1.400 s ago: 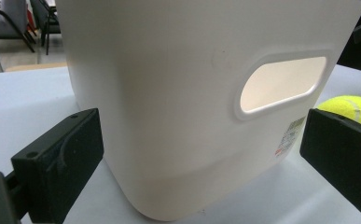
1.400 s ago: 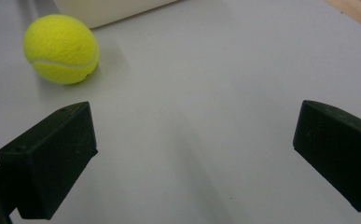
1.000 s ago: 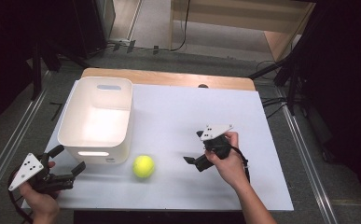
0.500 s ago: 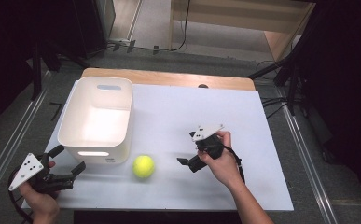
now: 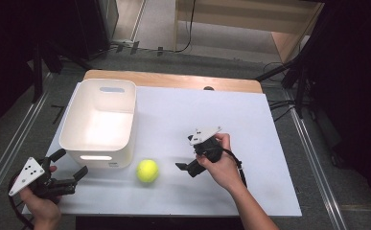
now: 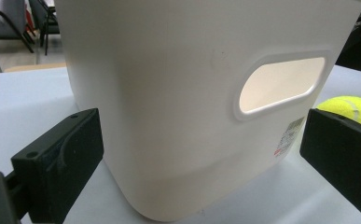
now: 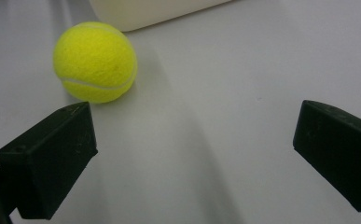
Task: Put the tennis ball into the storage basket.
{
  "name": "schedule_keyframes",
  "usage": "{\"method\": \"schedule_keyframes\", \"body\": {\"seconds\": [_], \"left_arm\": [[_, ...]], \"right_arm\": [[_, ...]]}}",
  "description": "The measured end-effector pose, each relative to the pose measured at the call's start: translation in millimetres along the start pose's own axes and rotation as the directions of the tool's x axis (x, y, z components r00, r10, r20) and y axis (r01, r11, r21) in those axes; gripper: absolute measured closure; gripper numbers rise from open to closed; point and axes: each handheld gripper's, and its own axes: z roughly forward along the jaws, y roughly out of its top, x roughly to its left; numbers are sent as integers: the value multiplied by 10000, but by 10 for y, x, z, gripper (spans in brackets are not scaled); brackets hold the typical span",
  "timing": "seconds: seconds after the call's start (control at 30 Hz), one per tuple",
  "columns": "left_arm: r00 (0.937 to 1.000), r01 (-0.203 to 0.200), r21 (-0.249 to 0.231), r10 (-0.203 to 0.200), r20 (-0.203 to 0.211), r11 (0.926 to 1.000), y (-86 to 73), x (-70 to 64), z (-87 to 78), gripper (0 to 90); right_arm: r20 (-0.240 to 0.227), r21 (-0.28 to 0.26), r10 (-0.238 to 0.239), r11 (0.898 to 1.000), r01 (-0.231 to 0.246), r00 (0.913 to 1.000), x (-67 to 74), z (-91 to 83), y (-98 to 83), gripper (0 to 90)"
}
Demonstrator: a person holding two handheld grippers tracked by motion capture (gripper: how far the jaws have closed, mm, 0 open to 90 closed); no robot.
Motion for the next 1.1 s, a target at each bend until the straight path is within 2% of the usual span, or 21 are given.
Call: {"method": "schedule_keyframes", "body": {"seconds": [1.1], "left_arm": [[10000,-14,4,14,29,10000,2,2,-1,0]], "right_arm": [[-574,561,-421,9974,453,9975,117,257,165,0]]}}
